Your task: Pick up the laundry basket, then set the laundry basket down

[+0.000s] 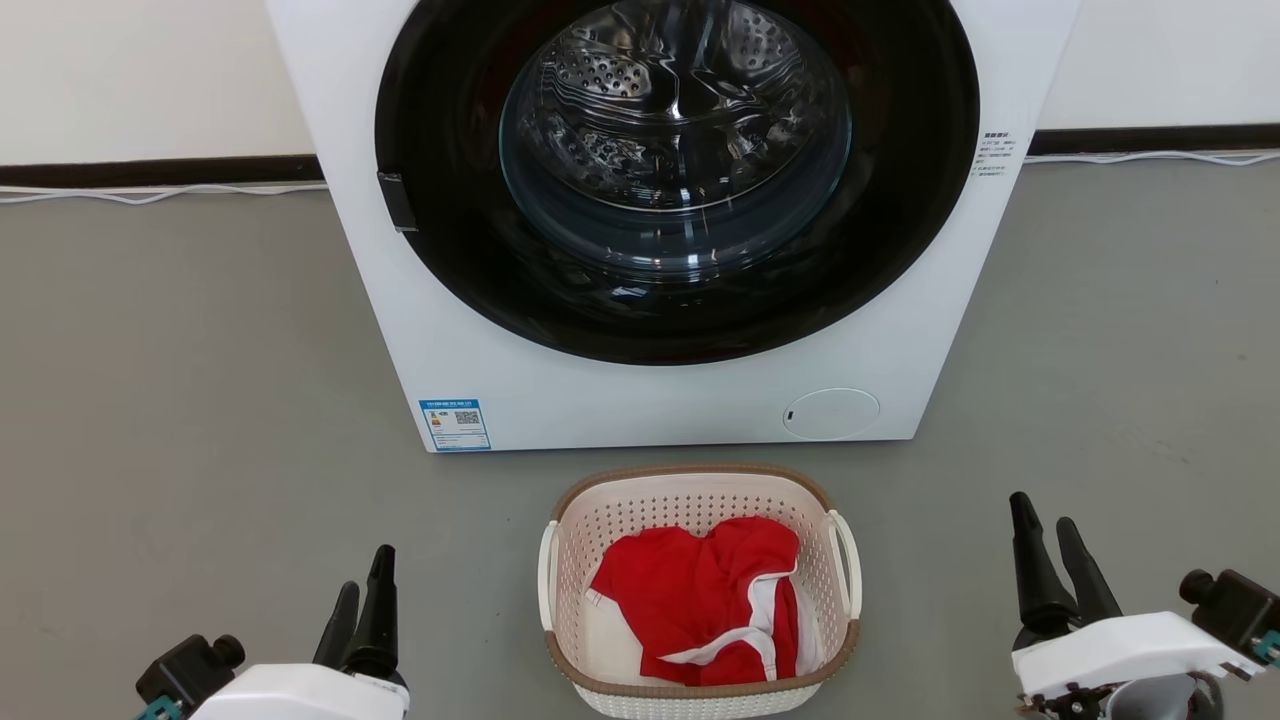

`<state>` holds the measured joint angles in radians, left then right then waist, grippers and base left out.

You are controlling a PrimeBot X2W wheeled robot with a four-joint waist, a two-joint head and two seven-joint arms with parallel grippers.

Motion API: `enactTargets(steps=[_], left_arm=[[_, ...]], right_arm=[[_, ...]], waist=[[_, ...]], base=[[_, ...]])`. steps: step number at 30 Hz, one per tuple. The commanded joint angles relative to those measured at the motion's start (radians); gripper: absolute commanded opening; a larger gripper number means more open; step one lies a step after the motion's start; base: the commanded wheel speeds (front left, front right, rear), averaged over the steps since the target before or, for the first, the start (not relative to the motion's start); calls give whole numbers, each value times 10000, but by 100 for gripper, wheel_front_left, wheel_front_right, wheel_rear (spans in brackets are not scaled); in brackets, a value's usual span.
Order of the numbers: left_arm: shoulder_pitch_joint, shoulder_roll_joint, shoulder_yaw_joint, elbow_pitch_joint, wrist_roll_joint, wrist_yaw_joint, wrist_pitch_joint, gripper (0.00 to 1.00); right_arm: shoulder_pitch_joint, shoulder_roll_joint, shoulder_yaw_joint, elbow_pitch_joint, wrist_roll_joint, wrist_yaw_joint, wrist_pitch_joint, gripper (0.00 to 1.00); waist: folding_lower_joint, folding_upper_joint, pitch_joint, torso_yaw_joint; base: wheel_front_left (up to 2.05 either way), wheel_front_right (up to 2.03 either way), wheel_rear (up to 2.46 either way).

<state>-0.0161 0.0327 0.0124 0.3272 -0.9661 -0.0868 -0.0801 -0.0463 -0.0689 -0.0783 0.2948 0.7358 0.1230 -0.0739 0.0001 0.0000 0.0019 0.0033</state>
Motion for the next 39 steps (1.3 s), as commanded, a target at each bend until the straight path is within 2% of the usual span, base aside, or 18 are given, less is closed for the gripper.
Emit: enactTargets(steps=[1,21,39], left_arm=[[-527,96,99,-323,504,94,-144,100],[-427,124,-195,-427,4099,714,-732,100],[-418,149,-269,-695,6554,1043,-1260,100]], right_arm=[[-489,-158,187,-253,-516,42,-205,100],[-579,-245,241,278,-3677,54,-793,100],[-633,-270,165,591,-6156,65,-1321,100]], waist=[[-1,0,-3,0],[-1,0,1,-23],[-1,0,96,103]], base=[[0,0,0],[0,0,0],[0,0,0]])
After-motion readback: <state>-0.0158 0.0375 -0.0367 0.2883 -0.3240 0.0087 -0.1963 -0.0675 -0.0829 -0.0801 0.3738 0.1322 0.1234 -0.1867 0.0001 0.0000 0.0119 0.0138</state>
